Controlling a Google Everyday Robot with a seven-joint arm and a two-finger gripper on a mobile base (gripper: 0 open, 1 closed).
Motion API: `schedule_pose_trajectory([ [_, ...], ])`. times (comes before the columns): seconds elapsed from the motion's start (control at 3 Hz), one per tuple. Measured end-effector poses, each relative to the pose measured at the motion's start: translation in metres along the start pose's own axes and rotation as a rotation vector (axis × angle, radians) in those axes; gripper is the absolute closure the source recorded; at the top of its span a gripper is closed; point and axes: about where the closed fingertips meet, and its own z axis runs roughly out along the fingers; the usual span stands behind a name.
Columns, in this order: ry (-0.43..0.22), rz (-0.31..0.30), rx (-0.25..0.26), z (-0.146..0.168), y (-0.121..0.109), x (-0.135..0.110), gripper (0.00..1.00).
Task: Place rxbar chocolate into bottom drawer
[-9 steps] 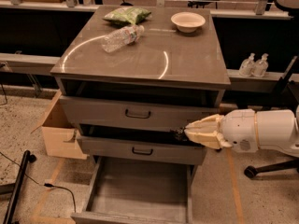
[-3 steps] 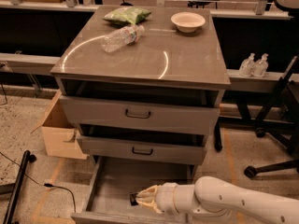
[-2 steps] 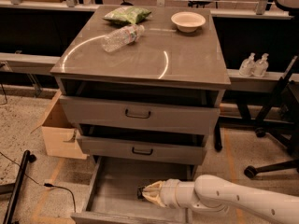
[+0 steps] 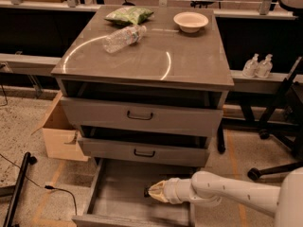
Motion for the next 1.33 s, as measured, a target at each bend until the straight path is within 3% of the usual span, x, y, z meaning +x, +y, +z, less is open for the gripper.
schedule_pose_trajectory([
  [0.33,0.041,0.024,-0.027,0.039,-0.016,0.038,1.00],
  [0.67,0.057,0.027,-0.035,0.066,-0.022,0.060,0.85],
  [1.33,0.081,0.055,0.038,0.106,-0.027,0.077,0.38],
])
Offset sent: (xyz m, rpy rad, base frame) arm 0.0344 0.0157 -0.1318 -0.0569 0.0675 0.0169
